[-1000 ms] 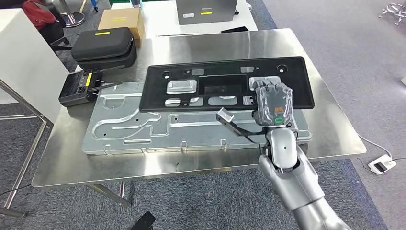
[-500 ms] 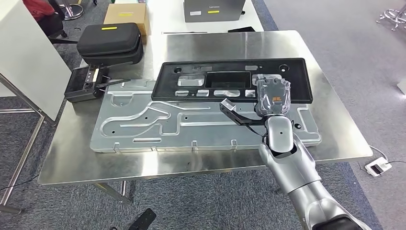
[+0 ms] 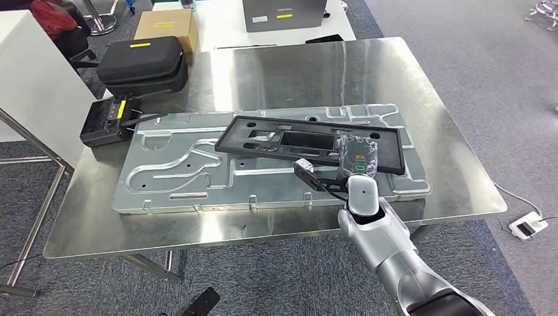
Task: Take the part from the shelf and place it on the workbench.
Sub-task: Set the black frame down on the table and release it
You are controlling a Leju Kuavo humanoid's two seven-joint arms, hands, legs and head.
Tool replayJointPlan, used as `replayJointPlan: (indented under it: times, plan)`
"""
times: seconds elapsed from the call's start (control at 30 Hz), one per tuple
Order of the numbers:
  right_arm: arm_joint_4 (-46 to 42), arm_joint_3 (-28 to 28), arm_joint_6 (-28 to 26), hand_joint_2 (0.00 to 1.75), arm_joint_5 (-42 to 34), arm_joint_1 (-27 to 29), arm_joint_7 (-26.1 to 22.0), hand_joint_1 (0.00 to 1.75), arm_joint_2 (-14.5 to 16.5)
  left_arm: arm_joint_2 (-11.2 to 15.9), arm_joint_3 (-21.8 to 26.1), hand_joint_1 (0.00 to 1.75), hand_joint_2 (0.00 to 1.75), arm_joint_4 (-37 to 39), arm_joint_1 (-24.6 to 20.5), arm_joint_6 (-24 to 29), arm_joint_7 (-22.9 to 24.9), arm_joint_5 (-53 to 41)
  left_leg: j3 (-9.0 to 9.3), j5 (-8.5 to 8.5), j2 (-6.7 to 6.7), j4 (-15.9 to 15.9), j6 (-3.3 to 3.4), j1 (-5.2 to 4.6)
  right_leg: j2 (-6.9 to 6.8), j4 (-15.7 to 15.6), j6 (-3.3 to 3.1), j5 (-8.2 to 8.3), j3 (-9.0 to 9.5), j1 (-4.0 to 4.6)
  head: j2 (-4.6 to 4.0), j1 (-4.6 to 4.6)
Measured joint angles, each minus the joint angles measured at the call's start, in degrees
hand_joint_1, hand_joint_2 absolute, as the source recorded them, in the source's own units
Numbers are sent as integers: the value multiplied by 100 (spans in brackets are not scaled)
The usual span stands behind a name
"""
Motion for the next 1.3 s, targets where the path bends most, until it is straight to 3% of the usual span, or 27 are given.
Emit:
replayJointPlan:
  times: [0.07, 0.13, 0.27, 0.3, 0.33, 0.4, 0.43, 0.47, 0.5, 0.53, 0.57, 0.63, 0.73, 0.8, 0.83, 0.93, 0.97, 1.0, 1.03, 1.1, 1.13, 1.17, 1.3]
  plan:
    - [65, 0, 22, 175, -14, 3, -20, 161, 29, 3, -1, 0, 0, 0, -4, 1, 2, 1, 336, 405, 6, -745, 31, 1, 22, 15, 16, -21, 20, 0, -1, 1]
    - [119, 0, 81, 175, -44, 3, -56, 161, 55, 5, -2, 0, 0, 0, -11, 4, 7, 9, 643, 611, 8, -1385, 75, -16, 48, 34, 61, -35, 17, 19, 0, 2]
    - [243, 0, 100, 175, -110, 96, -66, 148, 88, 9, -9, 0, 0, 0, -3, 10, 10, 34, 742, 637, 29, -1573, 166, -13, 85, 29, 175, -36, 0, 35, 1, 4]
    - [269, 0, 91, 175, -117, 118, -66, 122, 93, 10, -12, 0, 0, 0, -7, 11, 10, 34, 762, 655, 51, -1606, 201, 2, 79, 125, 204, -112, -45, 34, 1, 7]
    - [294, 0, 85, 175, -120, 136, -69, 82, 99, 9, -16, 0, 0, 0, -13, 13, 9, 35, 779, 672, 78, -1637, 229, 18, 68, 344, 231, -251, -148, 31, 1, 10]
    - [338, 0, 81, 175, -125, 177, -89, 13, 117, 9, -26, 0, 0, 0, -22, 13, 9, 41, 778, 680, 123, -1645, 251, 17, 45, 1074, 279, -621, -483, 5, 1, 13]
    - [360, 0, 71, 131, -130, 212, -105, 0, 126, 9, -31, 0, 0, 0, -24, 14, 9, 46, 776, 680, 138, -1643, 251, 19, 39, 1422, 301, -745, -640, -13, 1, 12]
    - [379, 0, 32, 87, -136, 248, -121, 0, 132, 9, -34, 0, 0, 0, -23, 15, 9, 52, 775, 679, 144, -1638, 249, 23, 34, 1599, 320, -766, -714, -34, 0, 12]
    - [395, 0, -39, 44, -140, 274, -136, 0, 136, 9, -37, 0, 0, 0, -21, 19, 9, 64, 775, 676, 143, -1627, 242, 32, 27, 1553, 338, -678, -676, -58, 0, 13]
    - [405, 0, -135, 0, -145, 291, -148, 0, 138, 8, -40, 0, 0, 0, -20, 26, 9, 79, 776, 667, 136, -1608, 227, 46, 20, 1287, 354, -507, -527, -83, 0, 12]
    - [408, 0, -251, 0, -146, 300, -157, 0, 138, 8, -42, 0, 0, 0, -18, 34, 9, 96, 773, 652, 126, -1579, 202, 58, 17, 882, 370, -328, -313, -108, 0, 13]
    - [382, 0, -499, 0, -153, 334, -180, 0, 142, 9, -44, 0, 0, 0, -17, 61, 7, 141, 747, 618, 101, -1507, 130, 53, 26, 252, 358, -155, 22, -109, 0, 9]
    - [194, 0, -792, 0, -200, 475, -259, 0, 131, 10, -44, 0, 0, 0, 11, 105, 1, 212, 737, 624, 77, -1502, 22, 56, 34, 111, 234, -160, 88, -71, -1, -2]
    - [-59, 0, -914, 0, -254, 609, -332, 0, 109, 10, -44, 0, 0, 0, 40, 144, -2, 268, 693, 532, 75, -1405, -33, 79, 25, 89, 143, -136, 88, -72, -1, -3]
    - [-223, 0, -973, 0, -280, 684, -365, 0, 90, 10, -44, 0, 0, 0, 52, 166, -4, 296, 608, 392, 75, -1207, -49, 83, 18, 76, 106, -124, 89, -78, -1, -3]
    - [-853, 0, -1134, 0, -298, 975, -474, 0, -31, 17, -44, 0, 0, 0, 94, 230, -15, 386, 155, -141, 77, -154, -69, 84, -4, 72, 51, -126, 87, -49, 0, -3]
    - [-1109, 0, -1159, 0, -274, 1099, -518, 0, -92, 21, -43, 0, 0, 0, 118, 251, -20, 417, 60, -194, 77, 69, -65, 82, -9, 73, 43, -132, 90, -34, 0, -3]
    - [-1386, 0, -1168, 0, -237, 1231, -561, 0, -159, 25, -42, 0, 0, 0, 143, 270, -25, 445, 66, -127, 77, 68, -49, 78, -12, 75, 36, -138, 96, -20, 0, -3]
    - [-1662, 0, -1167, 0, -198, 1352, -593, 0, -225, 32, -40, 0, 0, 0, 165, 288, -31, 468, 172, 32, 77, -142, -22, 72, -9, 76, 33, -146, 106, -10, 0, -4]
    - [-2141, 0, -1162, 0, -137, 1530, -620, 0, -331, 51, -37, 0, 0, 0, 186, 311, -42, 499, 557, 402, 76, -917, 62, 38, 1, 77, 44, -164, 124, 5, 0, -3]
    - [-2315, 0, -1159, 0, -122, 1584, -620, 0, -371, 61, -36, 0, 0, 0, 187, 317, -46, 510, 705, 495, 75, -1226, 96, 17, 6, 81, 60, -169, 123, 12, 0, -4]
    - [-2464, 0, -1157, 0, -110, 1635, -621, 0, -408, 68, -35, 0, 0, 0, 188, 321, -49, 520, 788, 524, 74, -1408, 118, -3, 7, 81, 84, -169, 117, 14, 1, -3]
    - [-2916, 0, -1105, 0, -35, 1803, -682, 0, -560, 72, -21, 0, 0, 0, 209, 338, -67, 556, 841, 542, 65, -1559, 186, 9, -5, 105, 213, -213, 101, 7, 1, 0]
